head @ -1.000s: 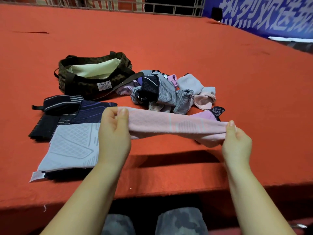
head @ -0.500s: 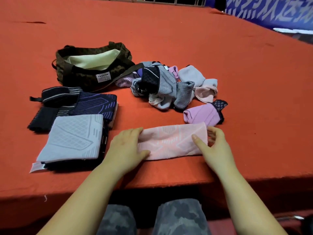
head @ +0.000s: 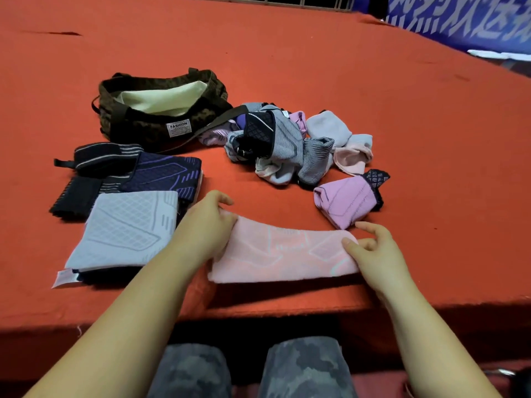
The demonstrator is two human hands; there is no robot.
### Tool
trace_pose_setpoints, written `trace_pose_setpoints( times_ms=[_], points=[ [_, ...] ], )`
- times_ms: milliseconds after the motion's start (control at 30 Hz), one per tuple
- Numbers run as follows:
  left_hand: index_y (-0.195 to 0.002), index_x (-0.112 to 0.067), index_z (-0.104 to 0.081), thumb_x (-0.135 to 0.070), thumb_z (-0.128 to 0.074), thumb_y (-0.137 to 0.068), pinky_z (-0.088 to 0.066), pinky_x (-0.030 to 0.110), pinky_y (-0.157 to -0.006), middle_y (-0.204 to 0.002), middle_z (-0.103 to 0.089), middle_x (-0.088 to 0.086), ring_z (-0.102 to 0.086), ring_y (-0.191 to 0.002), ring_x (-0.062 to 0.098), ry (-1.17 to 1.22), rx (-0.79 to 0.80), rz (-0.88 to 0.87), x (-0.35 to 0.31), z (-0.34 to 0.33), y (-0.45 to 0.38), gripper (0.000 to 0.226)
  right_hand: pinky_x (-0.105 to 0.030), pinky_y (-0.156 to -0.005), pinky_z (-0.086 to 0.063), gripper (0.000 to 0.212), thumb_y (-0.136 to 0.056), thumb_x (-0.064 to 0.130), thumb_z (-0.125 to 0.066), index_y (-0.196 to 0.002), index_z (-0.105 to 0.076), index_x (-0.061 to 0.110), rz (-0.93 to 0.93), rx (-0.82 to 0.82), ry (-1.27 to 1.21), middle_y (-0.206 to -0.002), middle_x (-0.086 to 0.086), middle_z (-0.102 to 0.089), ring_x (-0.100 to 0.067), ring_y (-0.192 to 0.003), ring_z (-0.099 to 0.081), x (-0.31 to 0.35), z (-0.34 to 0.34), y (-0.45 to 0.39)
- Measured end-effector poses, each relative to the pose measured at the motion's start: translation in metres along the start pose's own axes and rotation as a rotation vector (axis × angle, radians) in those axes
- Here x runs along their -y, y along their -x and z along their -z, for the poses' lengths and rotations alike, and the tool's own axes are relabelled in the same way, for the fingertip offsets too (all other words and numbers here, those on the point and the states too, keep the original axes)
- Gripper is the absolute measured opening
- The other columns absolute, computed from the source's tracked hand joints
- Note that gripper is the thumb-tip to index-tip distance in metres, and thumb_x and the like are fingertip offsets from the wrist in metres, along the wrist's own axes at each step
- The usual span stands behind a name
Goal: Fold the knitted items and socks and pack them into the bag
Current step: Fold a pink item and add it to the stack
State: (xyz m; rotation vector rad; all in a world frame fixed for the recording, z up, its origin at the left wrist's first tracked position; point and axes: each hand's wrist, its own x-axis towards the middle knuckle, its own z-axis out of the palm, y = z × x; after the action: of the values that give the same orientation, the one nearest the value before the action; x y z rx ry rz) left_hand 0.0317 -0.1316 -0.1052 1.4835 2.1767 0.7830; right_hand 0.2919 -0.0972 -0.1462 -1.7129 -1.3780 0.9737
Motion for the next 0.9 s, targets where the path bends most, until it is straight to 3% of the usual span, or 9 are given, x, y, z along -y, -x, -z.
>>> trace_pose_setpoints(
  times_ms=[100, 167, 233, 300, 433, 567, 667, 733, 900],
  points=[
    [-0.135, -0.013, -0.045, -0.016, -0.059, -0.086, -0.03, 0.038, -0.107, -0.141, -0.042, 0.011, -0.039, -0.129, 0.03, -0.19, -0.118, -0.189, -0.001, -0.016, 0.023, 0.051, -0.034, -0.096, -0.036, 0.054, -0.081, 0.011, -0.067, -0.131, -0.047, 0.013, 0.163, -0.139, 0.324, -0.123, -0.011, -0.053, -0.028, -0.112, -0.05, 0.004, -0.006, 0.011],
    [-0.129, -0.009, -0.053, -0.015, -0.05, -0.083, -0.036, 0.04, -0.106, -0.138, -0.049, 0.015, -0.048, -0.126, 0.031, -0.195, -0.091, -0.361, -0.006, -0.037, 0.041, 0.047, -0.03, -0.103, -0.03, 0.051, -0.081, 0.008, -0.065, -0.13, -0.049, 0.013, 0.344, -0.159, 0.35, -0.129, -0.007, -0.05, -0.027, -0.121, -0.043, 0.015, -0.019, 0.025],
    [-0.124, -0.004, -0.058, -0.024, -0.037, -0.081, -0.043, 0.047, -0.098, -0.133, -0.053, 0.022, -0.055, -0.119, 0.036, -0.259, -0.014, -0.452, -0.004, -0.058, 0.051, 0.052, -0.018, -0.1, -0.029, 0.043, -0.085, 0.005, -0.059, -0.127, -0.054, 0.016, 0.491, 0.035, 0.304, -0.127, -0.002, -0.054, -0.02, -0.12, -0.047, 0.022, -0.036, 0.035],
    [-0.143, -0.007, -0.038, -0.041, -0.02, -0.088, -0.026, 0.045, -0.112, -0.151, -0.03, 0.02, -0.035, -0.137, 0.034, -0.409, 0.136, -0.394, 0.004, -0.071, 0.057, 0.067, -0.014, -0.104, -0.024, 0.039, -0.092, 0.01, -0.052, -0.13, -0.053, 0.017, 0.556, 0.277, 0.339, -0.136, -0.001, -0.051, -0.018, -0.13, -0.042, 0.02, -0.052, 0.041],
    [-0.152, -0.019, -0.003, -0.061, 0.013, -0.067, 0.007, 0.032, -0.115, -0.159, 0.005, 0.003, 0.001, -0.147, 0.02, -0.496, 0.242, -0.355, 0.024, -0.069, 0.062, 0.096, -0.034, -0.117, 0.004, 0.072, -0.086, 0.064, -0.017, -0.15, -0.011, 0.031, 0.404, 0.372, 0.817, -0.16, 0.0, 0.003, -0.015, -0.146, 0.004, -0.006, -0.056, 0.036],
    [-0.151, -0.018, 0.007, -0.058, 0.022, -0.061, 0.009, 0.032, -0.115, -0.159, 0.012, 0.001, 0.01, -0.146, 0.018, -0.576, 0.255, -0.261, 0.035, -0.061, 0.063, 0.099, -0.038, -0.117, 0.006, 0.074, -0.094, 0.059, -0.021, -0.151, 0.002, 0.018, 0.304, 0.216, 0.941, -0.159, -0.004, 0.01, -0.015, -0.146, 0.01, -0.016, -0.04, 0.032],
    [-0.146, -0.005, -0.03, -0.048, 0.002, -0.077, -0.026, 0.041, -0.112, -0.155, -0.023, 0.014, -0.027, -0.142, 0.031, -0.537, 0.131, -0.226, 0.041, -0.059, 0.066, 0.087, -0.04, -0.117, 0.006, 0.074, -0.095, 0.057, -0.022, -0.151, 0.001, 0.014, 0.279, 0.165, 0.983, -0.159, -0.007, 0.009, -0.017, -0.146, 0.009, -0.014, -0.04, 0.033],
    [-0.12, -0.001, -0.061, -0.034, -0.033, -0.082, -0.051, 0.045, -0.086, -0.13, -0.055, 0.024, -0.059, -0.112, 0.04, -0.459, 0.05, -0.224, 0.04, -0.056, 0.07, 0.058, -0.04, -0.117, 0.007, 0.072, -0.097, 0.053, -0.021, -0.151, 0.0, 0.01, 0.28, 0.155, 1.005, -0.159, -0.01, 0.007, -0.02, -0.146, 0.009, -0.009, -0.045, 0.038],
    [-0.151, -0.019, -0.011, -0.029, -0.061, -0.087, -0.033, 0.035, -0.103, -0.143, -0.03, 0.013, -0.042, -0.125, 0.032, -0.213, 0.043, 0.022, 0.031, -0.034, 0.078, 0.082, -0.027, -0.114, 0.011, 0.079, -0.087, 0.063, -0.004, -0.152, -0.007, 0.017, 0.5, 0.425, 0.81, -0.159, -0.003, 0.006, -0.013, -0.146, 0.009, 0.005, -0.072, 0.081]
  ],
)
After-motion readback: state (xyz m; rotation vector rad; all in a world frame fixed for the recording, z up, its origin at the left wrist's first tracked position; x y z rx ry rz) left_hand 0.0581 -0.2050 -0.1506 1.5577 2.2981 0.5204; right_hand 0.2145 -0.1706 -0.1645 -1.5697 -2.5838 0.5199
